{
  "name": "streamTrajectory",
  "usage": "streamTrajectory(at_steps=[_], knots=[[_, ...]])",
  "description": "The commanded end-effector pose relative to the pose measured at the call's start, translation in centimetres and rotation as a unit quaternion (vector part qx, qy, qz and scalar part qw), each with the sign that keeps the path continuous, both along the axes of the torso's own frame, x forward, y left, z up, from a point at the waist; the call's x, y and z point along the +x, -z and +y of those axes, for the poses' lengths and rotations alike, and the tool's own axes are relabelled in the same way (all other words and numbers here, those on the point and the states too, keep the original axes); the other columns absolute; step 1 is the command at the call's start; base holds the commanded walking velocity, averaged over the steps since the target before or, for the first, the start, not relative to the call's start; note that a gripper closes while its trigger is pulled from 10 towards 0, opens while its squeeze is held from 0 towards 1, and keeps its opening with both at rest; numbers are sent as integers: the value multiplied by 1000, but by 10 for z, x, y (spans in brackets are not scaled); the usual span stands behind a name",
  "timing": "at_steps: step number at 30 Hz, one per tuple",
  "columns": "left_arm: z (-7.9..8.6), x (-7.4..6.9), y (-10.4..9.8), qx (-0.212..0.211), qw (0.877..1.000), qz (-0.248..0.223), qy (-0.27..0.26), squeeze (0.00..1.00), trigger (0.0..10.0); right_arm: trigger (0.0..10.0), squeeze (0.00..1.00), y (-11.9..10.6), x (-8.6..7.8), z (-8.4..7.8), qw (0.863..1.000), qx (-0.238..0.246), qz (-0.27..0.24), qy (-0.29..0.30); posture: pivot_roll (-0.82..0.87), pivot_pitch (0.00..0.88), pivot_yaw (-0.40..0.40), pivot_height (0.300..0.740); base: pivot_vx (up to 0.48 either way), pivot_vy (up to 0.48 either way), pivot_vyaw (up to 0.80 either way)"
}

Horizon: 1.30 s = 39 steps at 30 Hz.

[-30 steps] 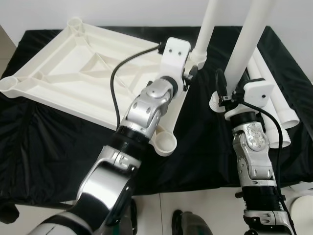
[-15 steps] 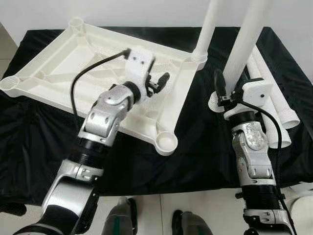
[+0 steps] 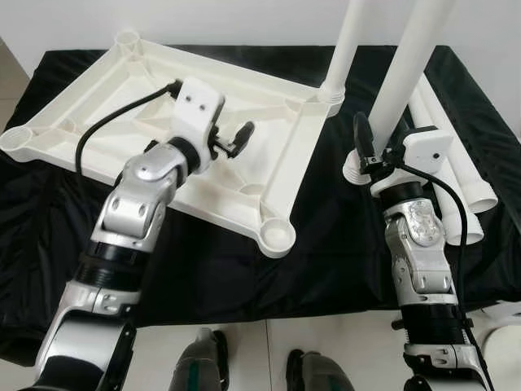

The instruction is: Building children table

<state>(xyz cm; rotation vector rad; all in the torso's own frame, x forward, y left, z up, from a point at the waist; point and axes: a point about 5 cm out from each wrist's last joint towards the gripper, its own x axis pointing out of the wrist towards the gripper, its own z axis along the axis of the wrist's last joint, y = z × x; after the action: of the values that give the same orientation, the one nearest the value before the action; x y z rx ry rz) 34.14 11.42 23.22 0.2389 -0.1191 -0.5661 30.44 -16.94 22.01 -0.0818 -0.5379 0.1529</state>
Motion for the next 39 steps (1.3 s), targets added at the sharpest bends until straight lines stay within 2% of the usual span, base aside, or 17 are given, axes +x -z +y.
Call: streamTrajectory(at_steps=[1,2,3,4,5,8,9,10,11,12,14,17,20,23,27,34,39], knots=[[10,-1,-5,-31,999,-13,-23,0,10000,10000,0,-1,1,1,1000,17,3,-8,46,91,7,740,0,0,0],[10,-1,-5,-31,999,-13,-23,0,10000,10000,0,-1,1,1,1000,17,3,-8,46,91,7,740,0,0,0],[14,-1,-6,-57,998,-7,-28,0,10000,10000,0,-1,1,1,1000,21,4,-11,46,91,7,740,0,0,0],[18,-2,-8,-78,996,-7,-36,1000,10000,10000,0,-1,1,2,1000,25,5,-15,46,86,4,740,0,0,0],[21,-2,-9,-89,995,-8,-40,1000,10000,10000,0,-1,1,2,999,27,6,-17,46,86,4,740,0,0,0],[24,-3,-10,-69,996,-26,-50,1000,10000,10000,0,-2,1,2,999,29,6,-18,47,84,0,740,0,0,0],[24,-5,-10,-43,997,-38,-42,220,10000,10000,0,-2,1,2,999,27,5,-18,48,84,-3,740,0,0,0],[24,-7,-9,-25,998,-47,-36,220,10000,10000,0,-3,2,2,1000,25,5,-17,48,84,-3,740,0,0,0],[23,-10,-8,-5,998,-53,-24,0,10000,10000,0,-3,2,1,1000,21,4,-16,51,86,-7,740,0,0,0],[21,-13,-4,26,998,-60,-4,0,10000,10000,0,-3,3,1,1000,20,4,-16,55,88,-9,740,0,0,0],[18,-18,3,59,996,-57,26,0,10000,10000,0,-4,3,0,1000,18,3,-15,58,89,-9,740,0,0,0],[17,-21,8,69,996,-51,38,0,10000,10000,0,-4,3,0,1000,19,3,-15,58,88,-9,740,0,0,0],[14,-25,25,100,993,-22,65,0,10000,10000,0,-5,3,0,1000,21,2,-14,59,94,-6,740,0,0,0],[14,-25,25,100,993,-22,65,0,10000,10000,0,-5,3,0,1000,21,2,-14,59,94,-6,740,0,0,0],[11,-27,39,126,989,3,83,0,10000,10000,0,-6,3,-1,1000,23,1,-12,59,100,-8,740,0,0,0],[11,-28,47,170,981,5,98,0,10000,10000,0,-5,4,-2,1000,21,3,-11,65,106,-12,740,0,0,0],[10,-27,50,184,977,10,103,0,10000,10000,0,-5,4,-2,1000,21,2,-12,64,102,-11,740,0,0,0]])
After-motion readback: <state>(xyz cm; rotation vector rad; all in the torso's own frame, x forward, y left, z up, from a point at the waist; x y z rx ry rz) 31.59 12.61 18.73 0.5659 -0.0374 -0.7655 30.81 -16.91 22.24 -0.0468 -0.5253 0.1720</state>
